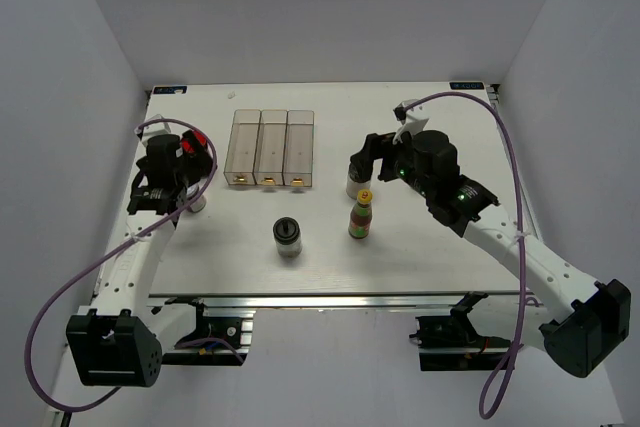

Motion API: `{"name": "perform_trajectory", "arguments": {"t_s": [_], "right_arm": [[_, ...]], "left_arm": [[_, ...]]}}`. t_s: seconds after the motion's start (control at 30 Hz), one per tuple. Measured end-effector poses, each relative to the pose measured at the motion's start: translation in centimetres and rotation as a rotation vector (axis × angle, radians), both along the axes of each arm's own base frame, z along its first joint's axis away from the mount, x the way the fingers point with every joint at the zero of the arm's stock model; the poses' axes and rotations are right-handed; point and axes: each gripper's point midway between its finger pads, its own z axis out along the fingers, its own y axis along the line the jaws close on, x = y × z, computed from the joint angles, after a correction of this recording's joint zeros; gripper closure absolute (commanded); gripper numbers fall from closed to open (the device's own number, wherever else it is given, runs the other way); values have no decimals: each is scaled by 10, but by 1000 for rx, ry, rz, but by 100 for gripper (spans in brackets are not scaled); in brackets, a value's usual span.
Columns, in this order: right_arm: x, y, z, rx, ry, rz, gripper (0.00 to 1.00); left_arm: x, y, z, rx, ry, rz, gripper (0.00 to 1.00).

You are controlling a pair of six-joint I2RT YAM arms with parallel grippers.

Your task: Organize the condiment bottles

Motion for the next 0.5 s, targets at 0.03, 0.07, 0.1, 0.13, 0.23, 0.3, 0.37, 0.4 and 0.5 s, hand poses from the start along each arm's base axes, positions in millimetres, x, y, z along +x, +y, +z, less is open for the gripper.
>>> {"name": "perform_trajectory", "arguments": {"t_s": [0.03, 0.07, 0.1, 0.13, 0.23, 0.3, 0.37, 0.4, 0.5], "right_arm": [[0, 0, -2, -2, 4, -2, 11], [0, 0, -4, -5, 8, -2, 11], [-1, -1, -7, -8, 13, -2, 11], [-1, -1, -8, -10, 14, -2, 11], [-2, -2, -17, -20, 22, -1, 11], [-3, -3, -24, -32, 32, -3, 11], [-2, -4, -26, -38, 34, -6, 11], [-2, -5, -26, -40, 32, -10, 11], [0, -7, -27, -48, 29, -24, 11]], "left_arm": [[0, 1, -2, 3, 7, 6, 2], [0, 2, -4, 5, 16, 13, 2], [1, 4, -8, 9, 27, 20, 2], [1, 4, -11, 12, 37, 24, 2], [10, 5, -21, 18, 80, 29, 2], [20, 5, -29, 23, 117, 28, 2], [32, 5, -37, 26, 150, 24, 2], [36, 5, -42, 27, 164, 23, 2], [39, 4, -54, 28, 198, 17, 2]]}}
